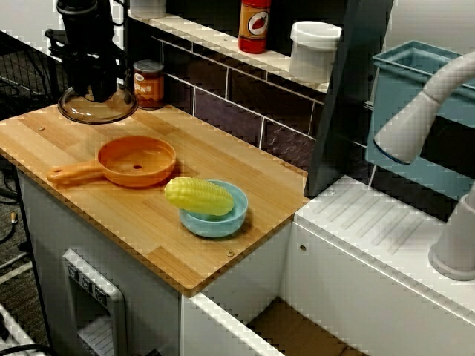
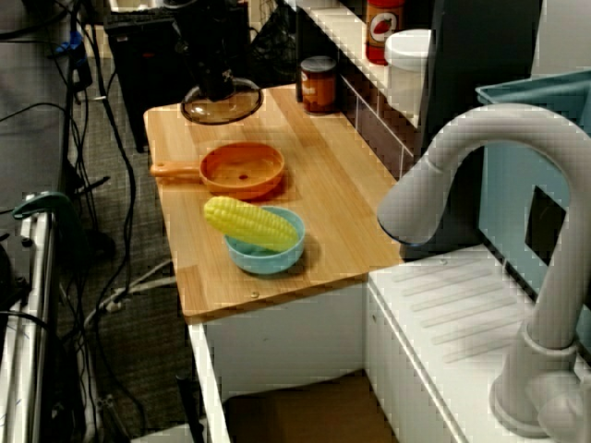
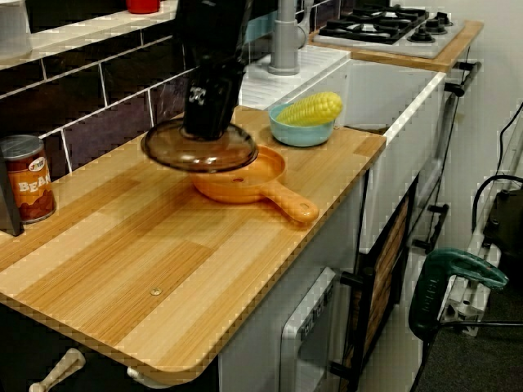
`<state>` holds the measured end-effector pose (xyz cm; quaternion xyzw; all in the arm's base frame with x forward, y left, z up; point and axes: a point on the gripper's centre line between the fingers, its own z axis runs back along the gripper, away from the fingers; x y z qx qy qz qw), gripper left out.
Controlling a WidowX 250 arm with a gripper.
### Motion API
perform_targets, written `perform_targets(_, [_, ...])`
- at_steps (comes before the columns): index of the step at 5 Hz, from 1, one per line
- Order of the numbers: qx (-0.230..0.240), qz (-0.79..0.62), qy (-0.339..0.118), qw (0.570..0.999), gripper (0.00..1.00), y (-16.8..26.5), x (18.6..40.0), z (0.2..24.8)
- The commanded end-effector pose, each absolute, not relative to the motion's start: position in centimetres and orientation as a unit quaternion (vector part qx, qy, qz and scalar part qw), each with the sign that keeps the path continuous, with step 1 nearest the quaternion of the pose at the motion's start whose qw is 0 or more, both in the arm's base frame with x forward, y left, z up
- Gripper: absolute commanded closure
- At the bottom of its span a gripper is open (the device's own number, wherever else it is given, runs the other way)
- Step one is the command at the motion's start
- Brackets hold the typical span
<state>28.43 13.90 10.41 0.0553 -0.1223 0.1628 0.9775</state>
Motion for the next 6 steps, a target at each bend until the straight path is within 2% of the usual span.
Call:
perform_targets(1, [0.074, 0.195, -0.138, 0.968, 1.00, 18.0, 30.1, 11.3])
perform_targets(3, [0.075, 0.201, -0.131, 0.968, 1.00, 18.9, 30.2, 10.7])
perform_targets(6, [0.083, 0.175, -0.116, 0.974, 1.00, 17.0, 29.8, 8.9])
